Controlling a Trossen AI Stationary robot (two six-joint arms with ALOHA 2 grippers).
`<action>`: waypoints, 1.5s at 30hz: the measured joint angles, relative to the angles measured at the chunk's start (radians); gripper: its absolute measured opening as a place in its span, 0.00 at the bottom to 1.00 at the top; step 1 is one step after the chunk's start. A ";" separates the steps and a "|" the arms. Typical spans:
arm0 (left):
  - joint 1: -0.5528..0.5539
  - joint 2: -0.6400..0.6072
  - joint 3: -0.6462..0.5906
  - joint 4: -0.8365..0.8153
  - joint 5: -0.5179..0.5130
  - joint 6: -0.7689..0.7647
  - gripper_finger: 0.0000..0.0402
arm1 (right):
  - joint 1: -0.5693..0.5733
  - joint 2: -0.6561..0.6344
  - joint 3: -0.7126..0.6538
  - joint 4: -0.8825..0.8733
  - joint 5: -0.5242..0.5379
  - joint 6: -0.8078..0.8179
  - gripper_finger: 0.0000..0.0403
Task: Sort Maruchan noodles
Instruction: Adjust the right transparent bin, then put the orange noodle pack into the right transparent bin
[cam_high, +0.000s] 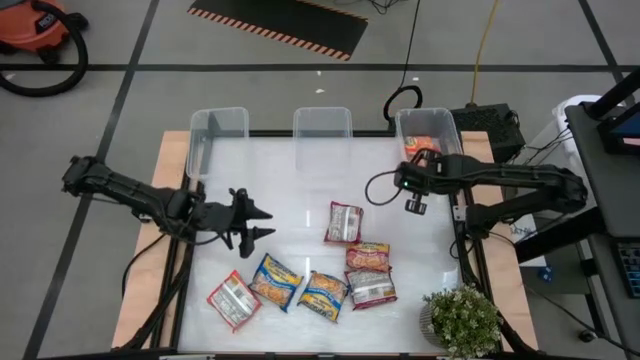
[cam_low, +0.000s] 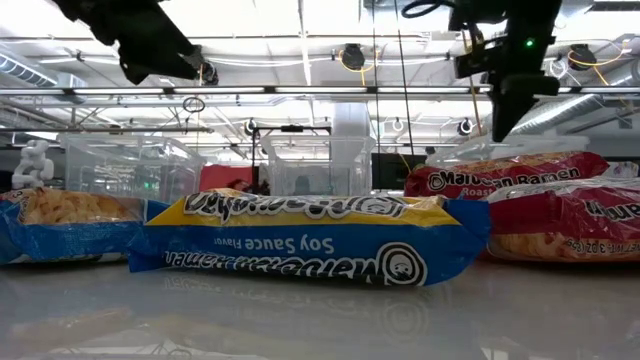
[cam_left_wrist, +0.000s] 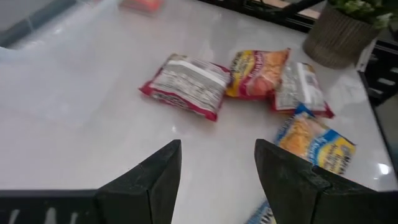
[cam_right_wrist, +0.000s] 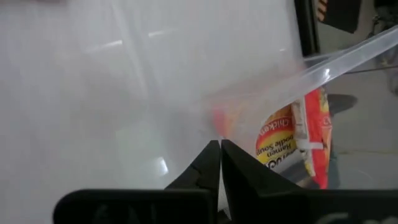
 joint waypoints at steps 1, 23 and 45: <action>-0.011 0.000 0.000 -0.002 0.000 -0.006 0.52 | -0.011 0.000 0.000 0.017 -0.002 -0.007 0.03; -0.309 0.021 -0.059 -0.391 0.025 -0.546 0.52 | 0.285 -0.030 -0.001 0.581 -0.080 0.011 0.03; -0.633 0.199 -0.095 -0.310 0.320 -0.935 0.52 | 0.364 -0.030 -0.069 0.580 -0.086 0.005 0.03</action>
